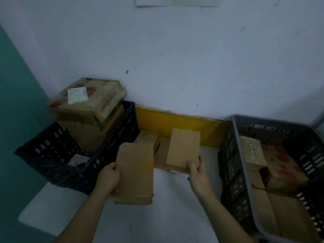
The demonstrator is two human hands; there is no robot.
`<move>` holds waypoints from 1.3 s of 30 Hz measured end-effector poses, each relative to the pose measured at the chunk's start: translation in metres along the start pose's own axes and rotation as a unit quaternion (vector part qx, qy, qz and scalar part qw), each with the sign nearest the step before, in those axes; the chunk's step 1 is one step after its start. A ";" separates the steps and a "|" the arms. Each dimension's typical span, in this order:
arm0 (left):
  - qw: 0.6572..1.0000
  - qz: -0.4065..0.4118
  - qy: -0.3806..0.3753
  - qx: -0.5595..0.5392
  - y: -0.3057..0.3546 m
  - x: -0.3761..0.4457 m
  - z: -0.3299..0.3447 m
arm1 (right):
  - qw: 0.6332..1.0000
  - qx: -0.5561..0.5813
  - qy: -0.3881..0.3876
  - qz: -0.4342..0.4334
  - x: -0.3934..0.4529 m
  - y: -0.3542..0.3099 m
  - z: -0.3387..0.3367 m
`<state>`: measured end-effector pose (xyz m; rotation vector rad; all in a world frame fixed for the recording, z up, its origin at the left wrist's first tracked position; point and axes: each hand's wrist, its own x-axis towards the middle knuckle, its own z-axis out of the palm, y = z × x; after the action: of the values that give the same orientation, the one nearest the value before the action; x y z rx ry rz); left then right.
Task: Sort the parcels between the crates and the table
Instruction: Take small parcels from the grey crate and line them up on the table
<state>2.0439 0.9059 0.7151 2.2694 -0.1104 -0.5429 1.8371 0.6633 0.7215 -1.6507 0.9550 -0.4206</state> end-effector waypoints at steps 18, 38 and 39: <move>0.977 0.088 -0.184 0.068 -0.108 0.040 0.046 | 0.980 -0.126 -0.094 0.125 -0.010 0.173 0.104; 0.840 0.247 -0.143 0.461 -0.096 0.030 0.052 | 0.815 -0.559 -0.149 -0.031 -0.004 0.108 0.092; 0.846 0.253 -0.141 0.448 -0.089 0.028 0.053 | 0.818 -0.559 -0.129 -0.047 -0.004 0.106 0.086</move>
<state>2.0394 0.9235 0.6093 2.8341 -1.3189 -0.6002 1.8566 0.7165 0.5969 -2.7264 0.9574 0.4247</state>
